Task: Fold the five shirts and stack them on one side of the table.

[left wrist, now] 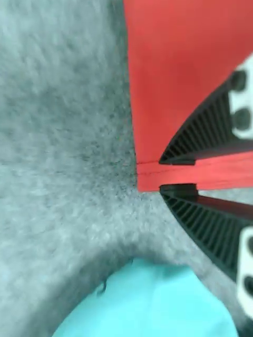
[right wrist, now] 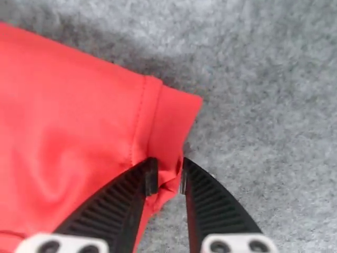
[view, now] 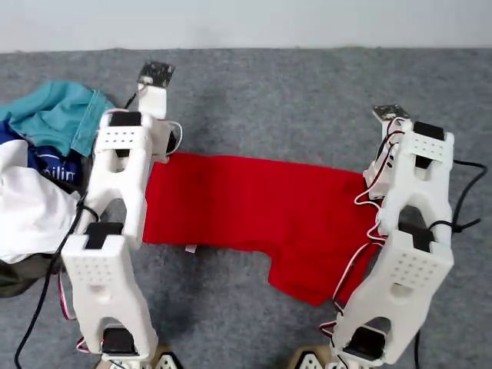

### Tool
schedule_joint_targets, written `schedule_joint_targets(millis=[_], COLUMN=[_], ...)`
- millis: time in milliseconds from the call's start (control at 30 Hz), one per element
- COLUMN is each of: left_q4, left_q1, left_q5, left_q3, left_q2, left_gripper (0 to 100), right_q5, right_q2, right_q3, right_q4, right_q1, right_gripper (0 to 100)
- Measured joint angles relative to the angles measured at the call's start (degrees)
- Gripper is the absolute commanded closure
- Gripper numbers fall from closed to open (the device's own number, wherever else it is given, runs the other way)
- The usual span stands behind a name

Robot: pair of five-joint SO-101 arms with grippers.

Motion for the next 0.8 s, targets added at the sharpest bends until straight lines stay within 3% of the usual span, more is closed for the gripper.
schedule_joint_targets(millis=[500,800], left_q4=[-2.2,10.55], left_q1=[-6.07,-2.37], left_q5=[0.09,0.0], left_q3=[-4.31,-10.9], left_q2=[7.91,1.49], left_gripper=[94,94], right_q5=[0.0,0.0], right_q2=[0.0,0.0], right_q3=[0.0,0.0], right_q4=[0.0,0.0], right_q1=[0.0,0.0], right_gripper=[91.6,91.6])
